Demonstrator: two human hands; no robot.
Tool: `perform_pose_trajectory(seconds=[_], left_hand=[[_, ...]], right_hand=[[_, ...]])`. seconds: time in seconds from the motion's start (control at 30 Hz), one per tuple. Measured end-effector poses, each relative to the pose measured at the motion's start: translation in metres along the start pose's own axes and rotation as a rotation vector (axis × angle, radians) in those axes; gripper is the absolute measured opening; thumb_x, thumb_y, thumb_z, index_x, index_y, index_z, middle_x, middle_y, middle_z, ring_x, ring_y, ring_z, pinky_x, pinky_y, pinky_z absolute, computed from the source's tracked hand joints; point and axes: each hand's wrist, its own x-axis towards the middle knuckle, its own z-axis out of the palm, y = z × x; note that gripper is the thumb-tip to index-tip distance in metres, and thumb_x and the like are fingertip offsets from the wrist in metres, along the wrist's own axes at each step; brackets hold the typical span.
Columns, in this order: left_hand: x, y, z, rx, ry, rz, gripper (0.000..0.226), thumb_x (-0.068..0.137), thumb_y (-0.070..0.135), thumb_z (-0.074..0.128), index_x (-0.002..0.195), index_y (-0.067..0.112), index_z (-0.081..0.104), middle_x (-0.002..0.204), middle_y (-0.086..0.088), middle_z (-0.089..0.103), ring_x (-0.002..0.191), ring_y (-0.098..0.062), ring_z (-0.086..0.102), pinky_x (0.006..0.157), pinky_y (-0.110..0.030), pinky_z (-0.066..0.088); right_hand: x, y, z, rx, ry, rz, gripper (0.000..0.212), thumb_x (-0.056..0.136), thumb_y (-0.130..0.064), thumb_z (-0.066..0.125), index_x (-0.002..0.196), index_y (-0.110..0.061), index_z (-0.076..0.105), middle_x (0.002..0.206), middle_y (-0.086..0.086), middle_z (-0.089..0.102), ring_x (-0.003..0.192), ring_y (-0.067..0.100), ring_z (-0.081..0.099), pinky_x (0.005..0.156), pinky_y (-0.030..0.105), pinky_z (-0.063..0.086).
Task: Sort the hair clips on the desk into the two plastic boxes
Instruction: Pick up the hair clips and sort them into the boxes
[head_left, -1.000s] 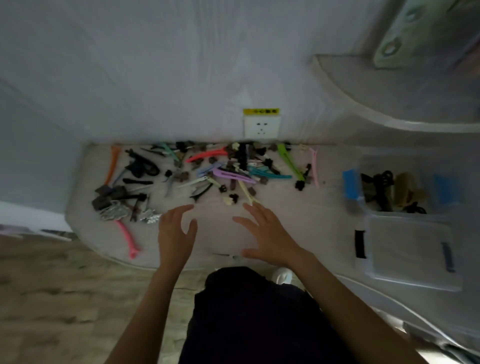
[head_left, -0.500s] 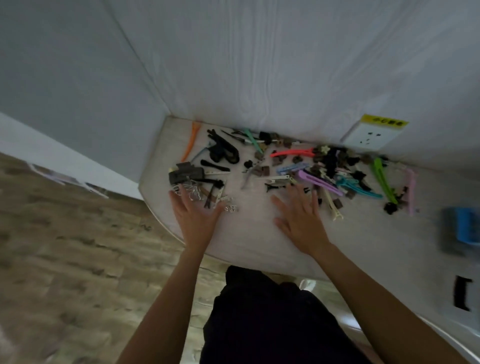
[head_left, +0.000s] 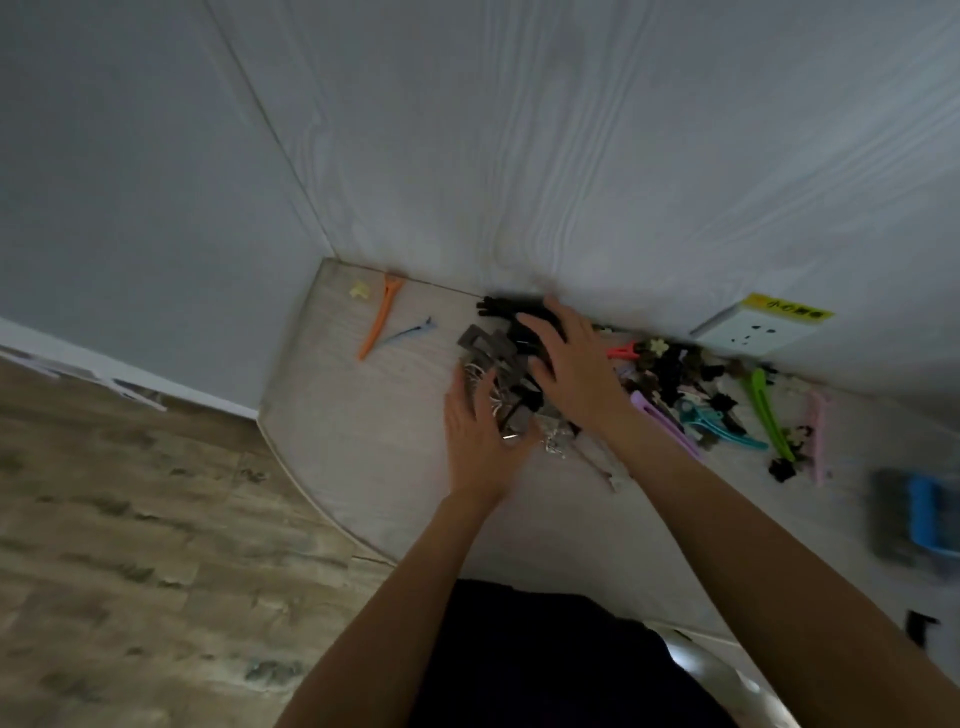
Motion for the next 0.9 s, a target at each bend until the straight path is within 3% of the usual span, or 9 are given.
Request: perform_pose_trajectory(seconds=[0.13,0.2,0.3,0.4,0.53,0.7,0.9], left_hand=[[0.014,-0.003,-0.024,-0.005,0.168,0.007,0.055,0.076,0.041,0.054,0.123,0.013,0.043,0.123,-0.016,0.055,0.113,-0.032,0.05,0.099,-0.039,0.04],[0.031,-0.009,-0.037,0.064,0.197,0.048,0.058,0.074,0.04,0.055,0.124,0.013,0.04,0.121,-0.017,0.054,0.113,-0.032,0.048,0.098,-0.039,0.039],[0.055,-0.014,-0.048,0.087,-0.097,0.086,0.082,0.065,0.047,0.064,0.136,0.014,0.038,0.137,-0.018,0.041,0.127,-0.033,0.036,0.104,-0.041,0.033],[0.075,-0.007,-0.048,0.178,-0.342,0.154,0.085,0.061,0.053,0.063,0.136,0.02,0.04,0.138,-0.011,0.04,0.124,-0.031,0.039,0.102,-0.039,0.035],[0.093,0.006,-0.041,0.252,-0.47,0.173,0.083,0.063,0.05,0.077,0.133,0.022,0.043,0.13,-0.012,0.041,0.12,-0.029,0.039,0.098,-0.035,0.037],[0.108,0.029,-0.035,0.312,-0.67,0.119,0.07,0.061,0.045,0.079,0.12,0.02,0.052,0.121,-0.011,0.04,0.114,-0.028,0.035,0.097,-0.037,0.04],[0.117,0.044,-0.034,0.26,-0.788,0.162,0.055,0.067,0.03,0.078,0.113,0.016,0.052,0.118,-0.009,0.047,0.109,-0.025,0.045,0.086,-0.032,0.041]], right_hand=[[0.029,-0.008,0.004,-0.271,-0.154,-0.052,0.068,0.076,-0.015,0.064,0.138,-0.024,0.04,0.137,0.016,0.047,0.125,0.035,0.043,0.097,0.052,0.033],[0.037,-0.006,0.01,-0.383,-0.17,-0.058,0.07,0.069,-0.02,0.071,0.134,-0.026,0.045,0.124,0.015,0.057,0.114,0.034,0.052,0.091,0.048,0.038],[0.035,-0.002,0.012,-0.459,-0.098,-0.021,0.065,0.063,-0.025,0.077,0.124,-0.028,0.054,0.099,0.009,0.067,0.093,0.03,0.06,0.08,0.04,0.046],[0.021,0.007,0.008,-0.423,-0.049,0.006,0.066,0.062,-0.025,0.08,0.123,-0.027,0.055,0.094,0.008,0.066,0.09,0.029,0.061,0.077,0.037,0.048],[-0.001,0.024,-0.002,-0.345,-0.015,0.105,0.065,0.065,-0.021,0.078,0.125,-0.025,0.053,0.101,0.011,0.064,0.097,0.032,0.059,0.082,0.04,0.047],[-0.025,0.039,-0.016,-0.124,-0.009,0.247,0.063,0.075,-0.016,0.069,0.132,-0.02,0.044,0.124,0.012,0.055,0.116,0.034,0.049,0.094,0.044,0.039],[-0.056,0.039,-0.031,0.145,0.142,0.294,0.063,0.077,-0.014,0.069,0.134,-0.017,0.042,0.129,0.013,0.053,0.117,0.032,0.049,0.101,0.045,0.041]])
